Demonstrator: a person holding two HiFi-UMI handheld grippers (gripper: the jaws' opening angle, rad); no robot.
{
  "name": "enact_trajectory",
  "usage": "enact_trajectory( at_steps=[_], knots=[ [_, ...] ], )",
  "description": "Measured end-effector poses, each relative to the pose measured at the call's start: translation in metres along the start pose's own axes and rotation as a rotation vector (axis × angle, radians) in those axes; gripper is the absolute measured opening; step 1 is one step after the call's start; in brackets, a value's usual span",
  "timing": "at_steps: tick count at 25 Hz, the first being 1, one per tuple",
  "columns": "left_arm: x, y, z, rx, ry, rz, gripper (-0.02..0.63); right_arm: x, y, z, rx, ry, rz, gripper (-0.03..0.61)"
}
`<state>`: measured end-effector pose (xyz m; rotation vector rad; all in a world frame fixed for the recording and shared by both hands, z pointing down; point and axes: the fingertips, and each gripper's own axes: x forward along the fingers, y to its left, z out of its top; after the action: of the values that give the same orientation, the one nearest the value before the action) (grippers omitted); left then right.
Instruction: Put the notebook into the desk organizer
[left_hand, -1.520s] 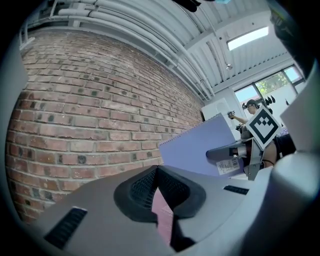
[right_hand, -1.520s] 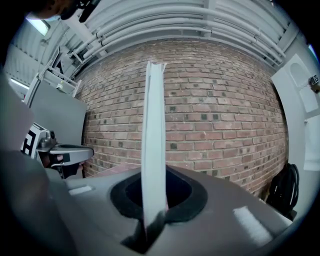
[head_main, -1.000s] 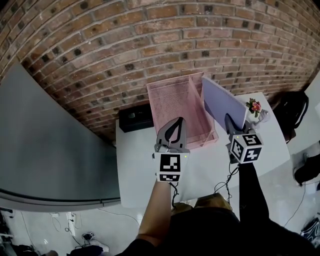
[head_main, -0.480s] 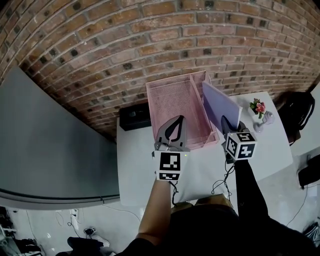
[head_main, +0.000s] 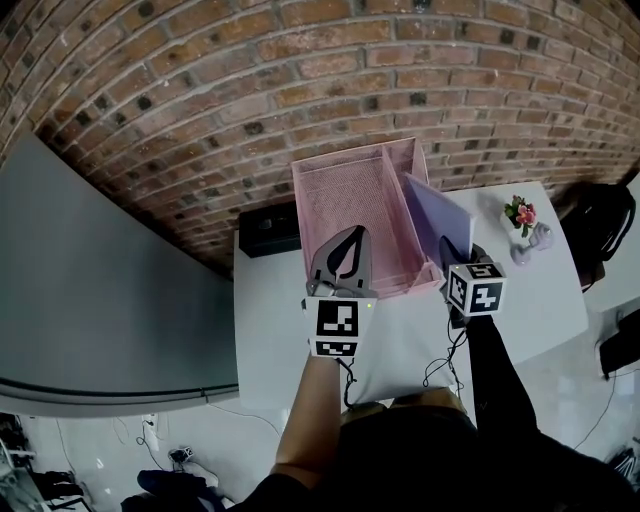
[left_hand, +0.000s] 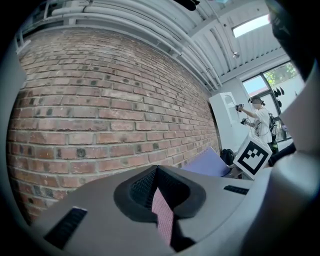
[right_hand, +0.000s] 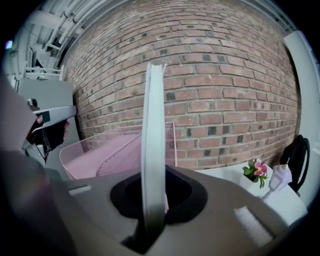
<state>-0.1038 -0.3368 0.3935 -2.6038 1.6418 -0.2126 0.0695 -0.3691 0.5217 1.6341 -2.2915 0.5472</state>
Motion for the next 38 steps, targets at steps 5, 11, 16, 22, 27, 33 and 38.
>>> enact_trajectory(
  at_steps=[5, 11, 16, 22, 27, 33, 38],
  knots=[
    [0.0, 0.003, -0.001, 0.002, 0.006, -0.002, 0.008, 0.008, -0.005, -0.015, 0.016, 0.068, -0.033, 0.029],
    [0.002, 0.008, -0.004, -0.011, 0.007, 0.004, 0.008, 0.016, -0.001, -0.023, 0.004, 0.105, -0.033, 0.031],
    [0.005, 0.011, -0.006, -0.025, 0.007, 0.005, 0.008, 0.02, 0.001, -0.021, 0.017, 0.106, -0.014, 0.031],
    [0.011, 0.008, -0.006, -0.029, 0.007, -0.003, 0.008, 0.025, 0.008, -0.017, 0.004, 0.107, 0.019, 0.031],
    [0.015, 0.01, -0.006, -0.033, 0.008, -0.005, 0.008, 0.026, 0.004, -0.015, 0.006, 0.093, 0.014, 0.031],
    [0.02, 0.01, -0.009, -0.039, 0.012, -0.008, 0.009, 0.028, -0.001, -0.002, 0.015, 0.06, 0.0, 0.031],
    [0.025, 0.007, -0.011, -0.038, 0.013, -0.013, 0.008, 0.036, -0.005, 0.005, 0.015, 0.051, -0.01, 0.031]
  ],
)
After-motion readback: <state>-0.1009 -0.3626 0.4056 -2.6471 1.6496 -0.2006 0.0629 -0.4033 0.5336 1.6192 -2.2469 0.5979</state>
